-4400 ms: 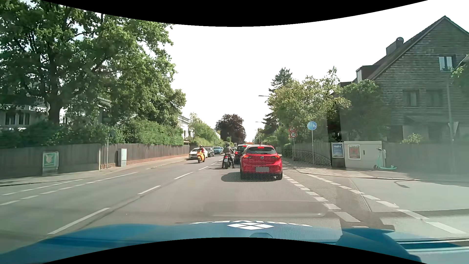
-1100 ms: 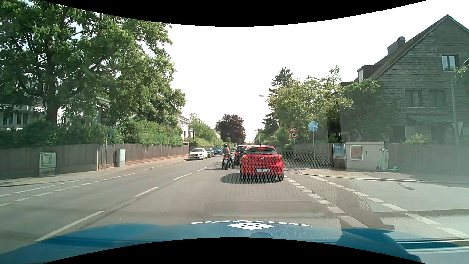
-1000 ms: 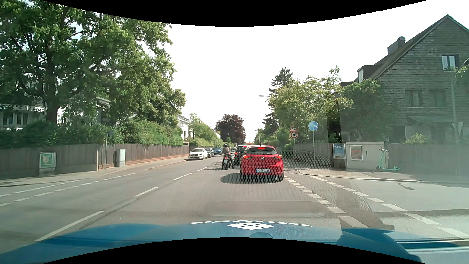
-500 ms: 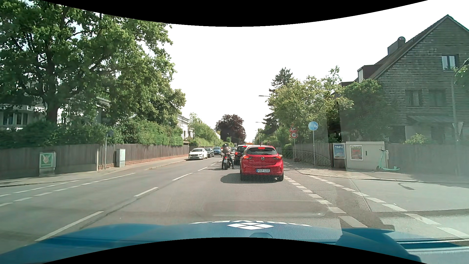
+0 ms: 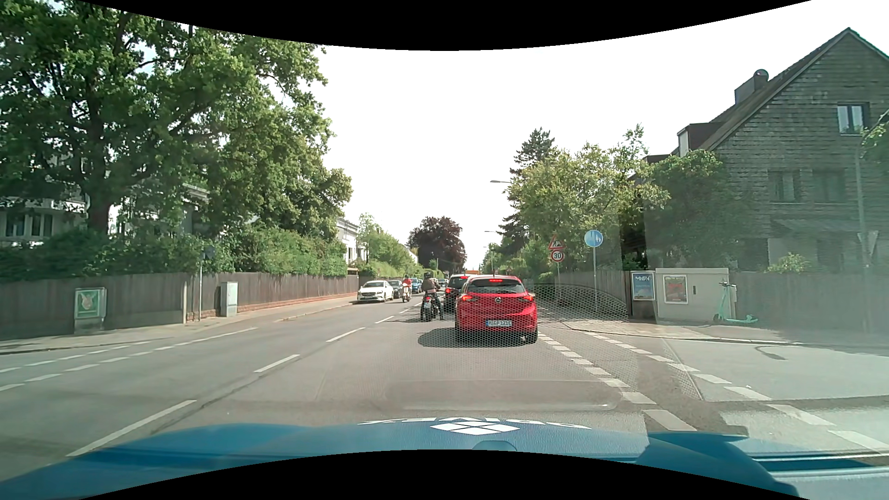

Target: Follow the waypoints while adhering to traffic rules and regulations

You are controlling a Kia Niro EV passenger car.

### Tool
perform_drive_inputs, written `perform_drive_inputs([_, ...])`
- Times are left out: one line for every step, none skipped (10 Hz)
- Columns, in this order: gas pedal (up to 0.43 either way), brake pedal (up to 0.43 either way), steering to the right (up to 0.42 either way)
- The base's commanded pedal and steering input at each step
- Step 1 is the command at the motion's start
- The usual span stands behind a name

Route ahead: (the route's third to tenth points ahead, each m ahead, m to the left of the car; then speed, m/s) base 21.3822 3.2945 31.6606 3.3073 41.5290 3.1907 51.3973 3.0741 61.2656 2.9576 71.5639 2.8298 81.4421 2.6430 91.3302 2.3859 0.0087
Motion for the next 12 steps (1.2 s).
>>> perform_drive_inputs([0.0,0.372,0.0])
perform_drive_inputs([0.0,0.372,-0.001])
perform_drive_inputs([0.0,0.372,0.0])
perform_drive_inputs([0.0,0.372,0.0])
perform_drive_inputs([0.0,0.372,0.0])
perform_drive_inputs([0.0,0.378,0.0])
perform_drive_inputs([0.0,0.378,0.0])
perform_drive_inputs([0.0,0.372,-0.001])
perform_drive_inputs([0.0,0.372,0.0])
perform_drive_inputs([0.0,0.372,0.0])
perform_drive_inputs([0.0,0.323,-0.001])
perform_drive_inputs([0.0,0.28,-0.001])
